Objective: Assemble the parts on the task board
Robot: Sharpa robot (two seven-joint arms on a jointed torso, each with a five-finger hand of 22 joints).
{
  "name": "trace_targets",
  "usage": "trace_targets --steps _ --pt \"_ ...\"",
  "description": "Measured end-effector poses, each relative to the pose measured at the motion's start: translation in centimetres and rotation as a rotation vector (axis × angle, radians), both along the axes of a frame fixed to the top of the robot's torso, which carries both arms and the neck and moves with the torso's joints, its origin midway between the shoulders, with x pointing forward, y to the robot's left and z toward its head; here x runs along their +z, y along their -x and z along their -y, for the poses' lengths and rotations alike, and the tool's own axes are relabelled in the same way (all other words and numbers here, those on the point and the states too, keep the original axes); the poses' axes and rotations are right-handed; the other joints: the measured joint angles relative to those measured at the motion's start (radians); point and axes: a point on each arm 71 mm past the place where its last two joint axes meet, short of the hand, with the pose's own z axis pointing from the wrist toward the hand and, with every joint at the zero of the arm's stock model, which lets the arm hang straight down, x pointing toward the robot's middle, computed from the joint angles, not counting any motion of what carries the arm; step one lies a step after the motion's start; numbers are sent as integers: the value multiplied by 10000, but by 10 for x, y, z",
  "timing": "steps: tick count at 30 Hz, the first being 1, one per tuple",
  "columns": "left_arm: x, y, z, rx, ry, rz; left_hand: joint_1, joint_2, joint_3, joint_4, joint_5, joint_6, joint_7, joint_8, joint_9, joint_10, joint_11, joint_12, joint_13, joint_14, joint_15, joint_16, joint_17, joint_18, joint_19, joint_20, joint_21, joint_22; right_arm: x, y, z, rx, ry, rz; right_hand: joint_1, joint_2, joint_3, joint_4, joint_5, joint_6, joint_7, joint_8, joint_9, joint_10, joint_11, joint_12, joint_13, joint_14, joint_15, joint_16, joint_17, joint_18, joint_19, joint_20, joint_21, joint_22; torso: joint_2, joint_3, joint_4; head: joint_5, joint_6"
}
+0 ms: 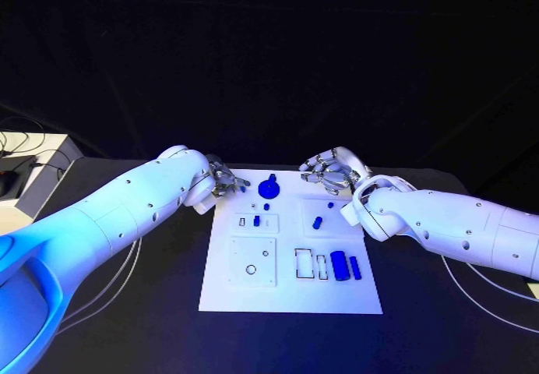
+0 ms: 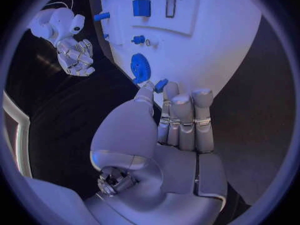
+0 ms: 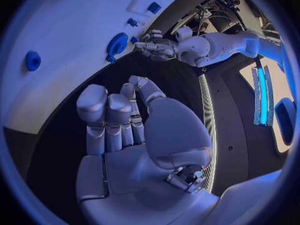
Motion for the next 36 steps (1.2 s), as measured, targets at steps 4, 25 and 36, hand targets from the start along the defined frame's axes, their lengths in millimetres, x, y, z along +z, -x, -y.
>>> trace_targets --steps 4,25,36 --pt "1 0 1 -28 75 -17 163 -65 609 -103 41 29 64 -149 -172 0 1 -60 -51 0 0 0 44 -1 1 0 0 13 0 0 0 -3 3 -3 0 0 0 0 0 4 3 0 0 0 0 0 0 0 0 0 -1 0 0 0 0 0 0 -4 0 3 -1" --pt "0 5 7 -237 191 -97 -1170 -1823 5273 9 119 -129 -106 966 298 401 -211 -181 -52 112 -183 79 223 -158 95 -168 194 205 0 -1 0 -12 17 -3 0 0 28 -28 -1 1 -1 0 0 2 1 0 1 0 0 0 -2 0 0 0 0 6 4 0 1 31 12" --pt "6 16 4 -531 225 -41 -1444 -1969 5741 -352 115 91 -140 886 304 868 -323 -77 -196 181 -250 192 473 -318 296 -438 523 421 -1 -1 2 -48 39 -4 0 0 28 -28 -1 0 -3 0 0 3 2 0 1 0 0 0 -4 0 0 0 0 4 -88 12 54 71 -82"
